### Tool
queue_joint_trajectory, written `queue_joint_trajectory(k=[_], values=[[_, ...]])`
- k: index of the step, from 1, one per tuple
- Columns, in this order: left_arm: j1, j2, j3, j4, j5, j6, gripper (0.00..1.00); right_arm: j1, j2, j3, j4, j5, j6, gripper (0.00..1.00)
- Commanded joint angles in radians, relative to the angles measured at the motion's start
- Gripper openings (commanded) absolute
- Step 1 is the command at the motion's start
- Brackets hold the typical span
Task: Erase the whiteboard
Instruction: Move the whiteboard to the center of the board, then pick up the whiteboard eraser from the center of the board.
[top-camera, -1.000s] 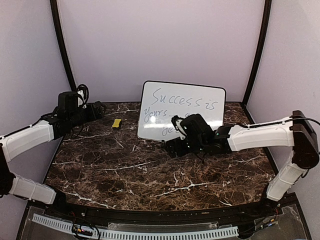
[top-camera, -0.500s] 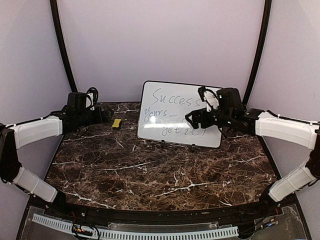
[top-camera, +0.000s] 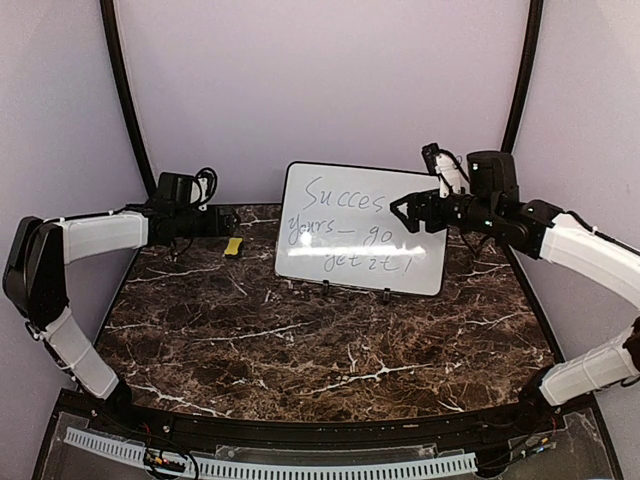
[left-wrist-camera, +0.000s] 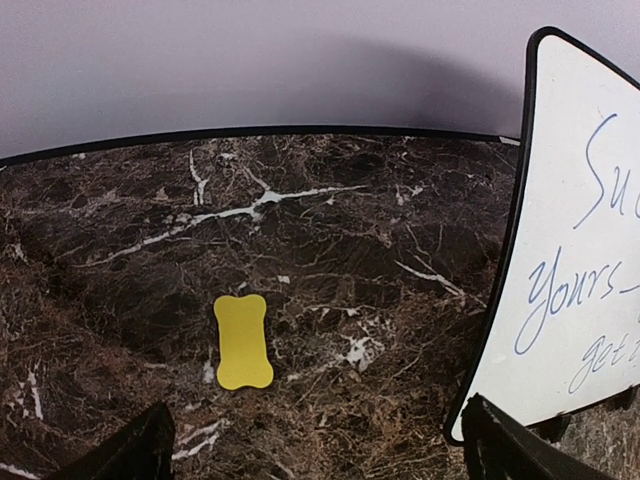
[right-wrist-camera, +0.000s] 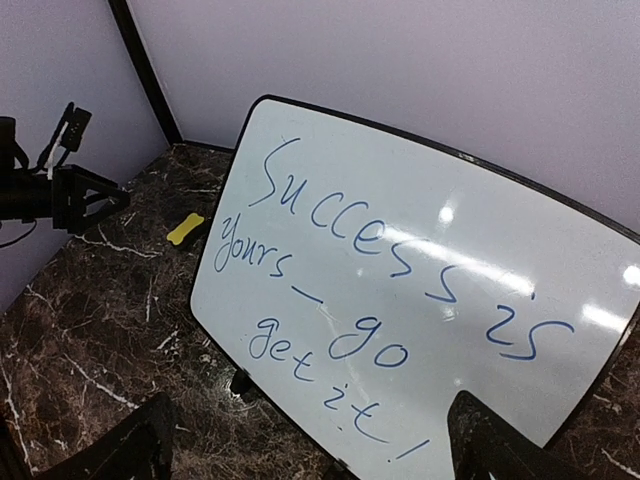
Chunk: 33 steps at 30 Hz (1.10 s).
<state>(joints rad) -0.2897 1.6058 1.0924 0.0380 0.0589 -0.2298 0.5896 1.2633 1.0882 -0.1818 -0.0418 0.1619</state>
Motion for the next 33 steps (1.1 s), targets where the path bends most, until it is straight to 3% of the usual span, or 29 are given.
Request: queue_joint_trajectory(k=[1, 5, 21, 33], values=[[0.004, 0.075, 0.135, -0.053, -0.023, 0.097, 0.99, -0.005, -0.059, 0.056, -0.056, -0.003, -0.023, 0.91], [0.004, 0.143, 0.187, -0.070, 0.024, 0.169, 0.99, -0.005, -0.104, 0.011, -0.017, 0.010, -0.030, 0.93], [0.046, 0.429, 0.372, -0.216, 0.032, 0.144, 0.98, -0.004, -0.095, -0.003, -0.018, 0.016, -0.032, 0.94], [0.080, 0.462, 0.347, -0.156, 0.068, 0.082, 0.99, -0.004, -0.073, -0.006, -0.021, 0.014, -0.024, 0.94]])
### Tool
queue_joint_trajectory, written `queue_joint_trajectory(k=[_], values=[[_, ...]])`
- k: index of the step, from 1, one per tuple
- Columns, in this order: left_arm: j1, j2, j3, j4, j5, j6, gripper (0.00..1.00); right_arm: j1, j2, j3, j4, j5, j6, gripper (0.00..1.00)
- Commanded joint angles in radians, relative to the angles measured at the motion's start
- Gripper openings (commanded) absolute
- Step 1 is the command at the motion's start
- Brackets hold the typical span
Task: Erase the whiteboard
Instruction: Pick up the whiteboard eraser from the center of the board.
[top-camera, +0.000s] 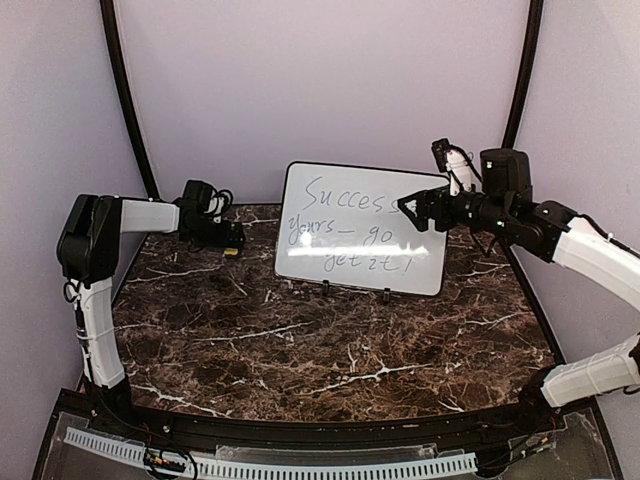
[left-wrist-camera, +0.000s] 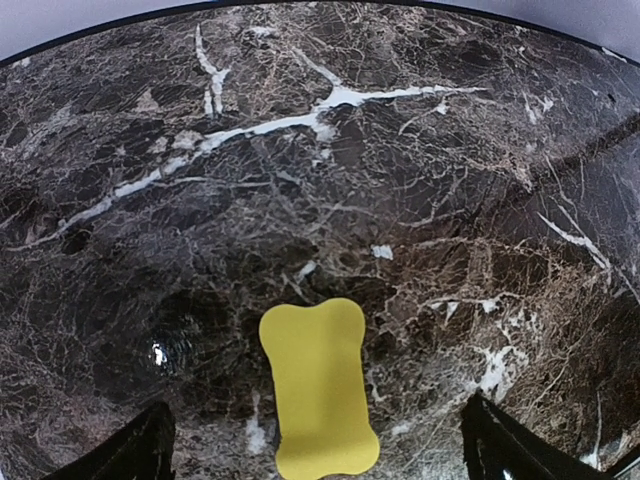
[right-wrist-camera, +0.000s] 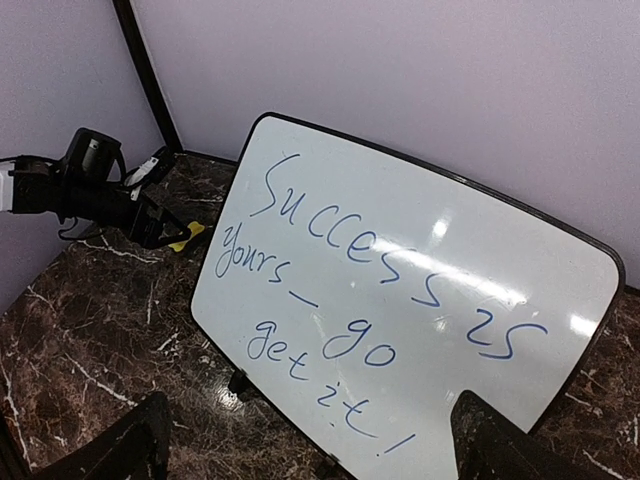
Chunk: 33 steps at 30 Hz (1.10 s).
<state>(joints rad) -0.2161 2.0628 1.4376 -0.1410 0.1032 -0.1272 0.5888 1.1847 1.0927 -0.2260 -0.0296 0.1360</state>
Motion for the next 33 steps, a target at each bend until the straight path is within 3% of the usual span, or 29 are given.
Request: queue_joint_trajectory(k=[1, 17, 33], values=[[0.006, 0.007, -0.001, 0.034, 0.025, -0.023, 0.99, -0.004, 0.006, -0.011, 0.024, 0.002, 0.002, 0.94], [0.006, 0.037, -0.026, 0.112, 0.009, -0.027, 0.72, -0.005, 0.011, -0.026, 0.028, 0.016, 0.002, 0.93], [0.006, 0.075, -0.002, 0.089, -0.007, -0.023, 0.68, -0.004, 0.013, -0.028, 0.025, 0.022, 0.001, 0.93]])
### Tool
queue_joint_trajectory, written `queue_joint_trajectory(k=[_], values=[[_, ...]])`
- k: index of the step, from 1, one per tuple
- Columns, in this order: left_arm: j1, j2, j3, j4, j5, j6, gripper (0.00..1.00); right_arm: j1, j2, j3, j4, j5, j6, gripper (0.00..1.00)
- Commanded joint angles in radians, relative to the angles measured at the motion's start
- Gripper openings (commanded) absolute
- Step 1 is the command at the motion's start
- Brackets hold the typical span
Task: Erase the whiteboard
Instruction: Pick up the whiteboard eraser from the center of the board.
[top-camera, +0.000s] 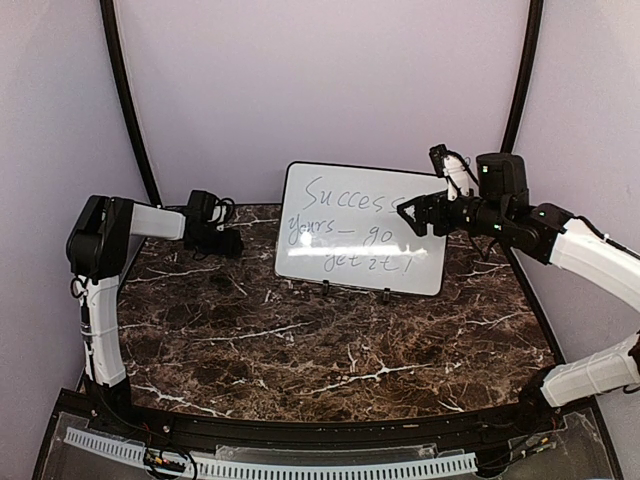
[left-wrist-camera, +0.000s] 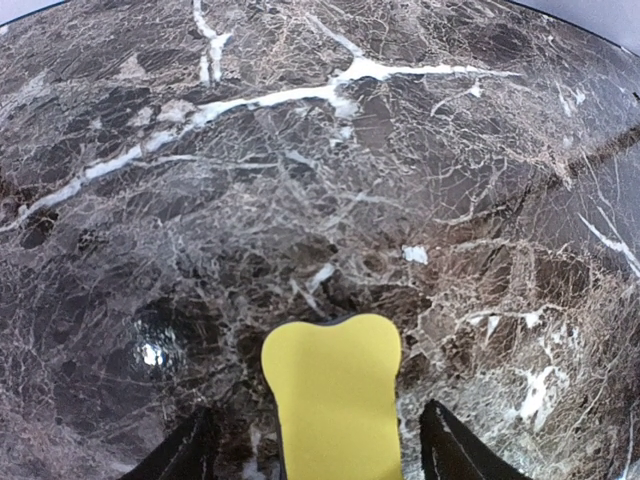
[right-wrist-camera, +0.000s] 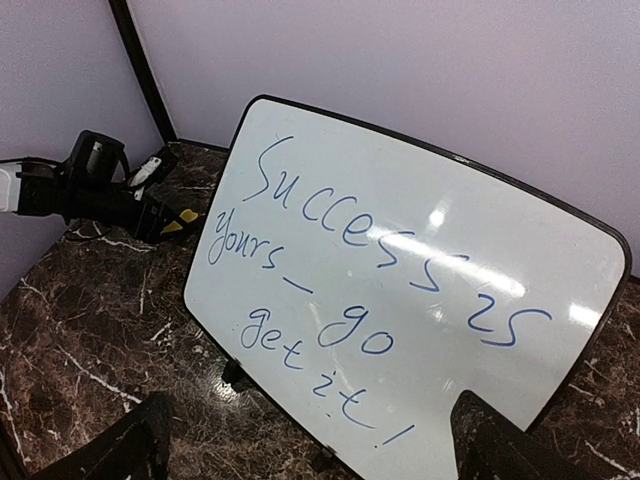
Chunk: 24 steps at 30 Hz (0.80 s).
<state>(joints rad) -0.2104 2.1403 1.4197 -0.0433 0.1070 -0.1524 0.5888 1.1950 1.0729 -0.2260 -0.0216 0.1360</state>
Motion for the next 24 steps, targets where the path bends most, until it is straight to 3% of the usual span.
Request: queue_joint_trajectory(k=[1, 24], values=[[0.000, 0.000, 0.016, -0.007, -0.010, 0.000, 0.66, -0.003, 0.003, -0.009, 0.026, 0.014, 0.001, 0.93], [0.000, -0.003, 0.012, 0.007, -0.002, -0.001, 0.53, -0.004, 0.029, -0.007, 0.024, 0.010, -0.003, 0.93]])
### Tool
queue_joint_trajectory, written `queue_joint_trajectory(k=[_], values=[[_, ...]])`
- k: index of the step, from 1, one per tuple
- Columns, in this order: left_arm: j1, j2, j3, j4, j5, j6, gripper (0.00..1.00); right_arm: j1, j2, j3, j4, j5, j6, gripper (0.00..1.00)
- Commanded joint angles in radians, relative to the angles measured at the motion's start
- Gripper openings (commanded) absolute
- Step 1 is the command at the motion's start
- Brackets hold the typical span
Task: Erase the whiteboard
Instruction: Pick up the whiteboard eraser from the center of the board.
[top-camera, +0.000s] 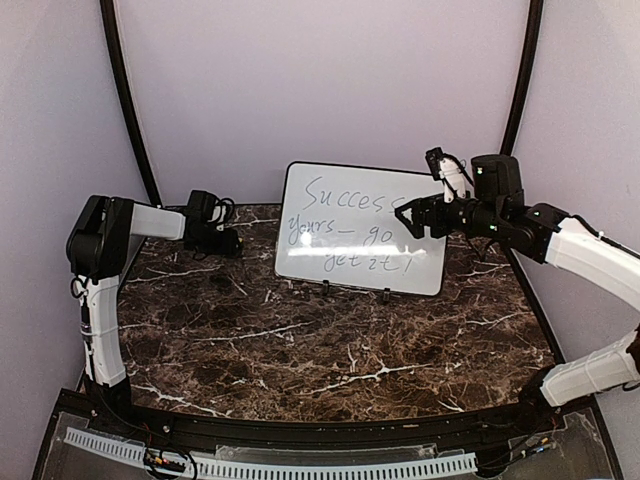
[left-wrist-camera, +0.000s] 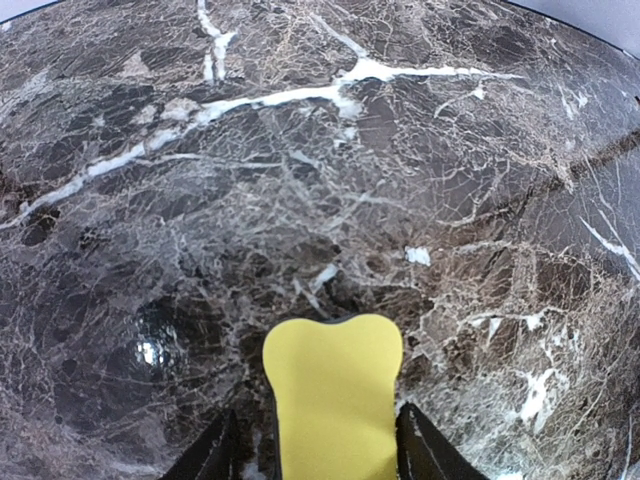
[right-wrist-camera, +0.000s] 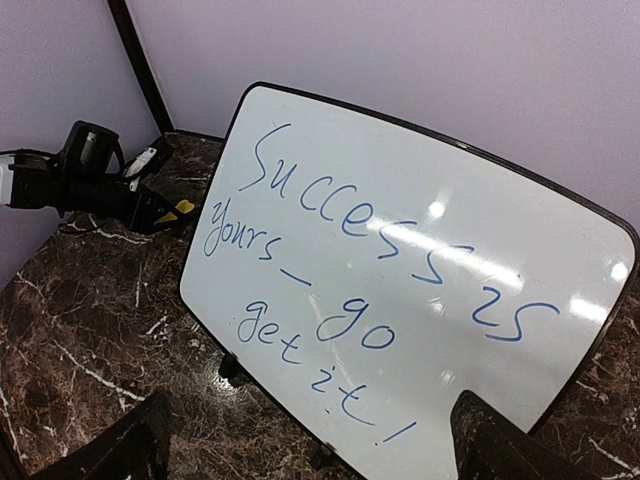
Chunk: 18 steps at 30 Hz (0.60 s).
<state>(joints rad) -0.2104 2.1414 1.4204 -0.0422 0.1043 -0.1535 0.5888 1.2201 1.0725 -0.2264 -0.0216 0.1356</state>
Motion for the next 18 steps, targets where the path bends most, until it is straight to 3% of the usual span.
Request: queue_joint_trajectory(k=[1, 18], values=[[0.000, -0.004, 0.010, 0.007, 0.000, 0.000, 0.52, -0.004, 0.004, -0.006, 0.024, 0.009, -0.001, 0.93], [-0.001, -0.018, -0.005, 0.021, -0.002, 0.005, 0.35, -0.004, 0.005, -0.007, 0.024, 0.014, -0.004, 0.93]])
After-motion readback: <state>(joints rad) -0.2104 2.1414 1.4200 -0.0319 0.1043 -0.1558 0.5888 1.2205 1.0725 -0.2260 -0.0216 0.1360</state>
